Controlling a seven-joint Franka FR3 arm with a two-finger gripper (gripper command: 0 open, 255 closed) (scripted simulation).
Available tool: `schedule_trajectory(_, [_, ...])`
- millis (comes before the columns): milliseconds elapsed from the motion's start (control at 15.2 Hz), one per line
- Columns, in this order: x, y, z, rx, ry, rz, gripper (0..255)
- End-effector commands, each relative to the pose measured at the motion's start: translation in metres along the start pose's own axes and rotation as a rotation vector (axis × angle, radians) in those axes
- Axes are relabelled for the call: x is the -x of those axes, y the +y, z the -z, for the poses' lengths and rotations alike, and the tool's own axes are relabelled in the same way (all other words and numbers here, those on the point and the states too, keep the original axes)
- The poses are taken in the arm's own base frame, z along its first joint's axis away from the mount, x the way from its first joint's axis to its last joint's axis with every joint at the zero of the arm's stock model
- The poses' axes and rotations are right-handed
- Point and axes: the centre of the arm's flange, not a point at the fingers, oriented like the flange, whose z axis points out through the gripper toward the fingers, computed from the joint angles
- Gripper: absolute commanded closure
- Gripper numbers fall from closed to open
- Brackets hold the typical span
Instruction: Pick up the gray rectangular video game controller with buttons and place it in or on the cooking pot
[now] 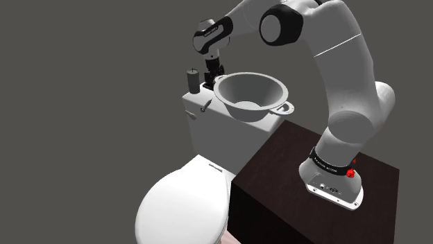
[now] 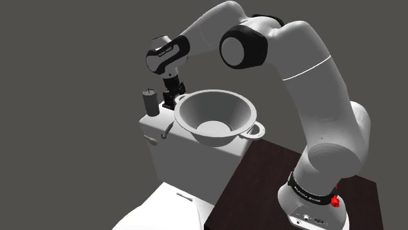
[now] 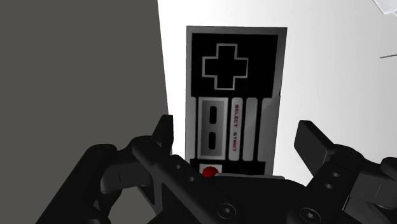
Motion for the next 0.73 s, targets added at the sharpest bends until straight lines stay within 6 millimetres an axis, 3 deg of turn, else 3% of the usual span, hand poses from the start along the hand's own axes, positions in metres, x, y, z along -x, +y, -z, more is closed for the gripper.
schedule_trajectory(0, [-0.0002, 0.0013, -0.0086, 0.000, -0.003, -0.003, 0])
schedule_trajectory(462, [-0.0003, 0.0013, -0.0086, 0.000, -0.003, -0.003, 0])
schedule_trajectory(528, [-0.0004, 0.0012, -0.0088, 0.000, -0.003, -0.003, 255])
schedule_trajectory(660, [-0.0004, 0.0011, -0.0090, 0.000, -0.003, -0.003, 255])
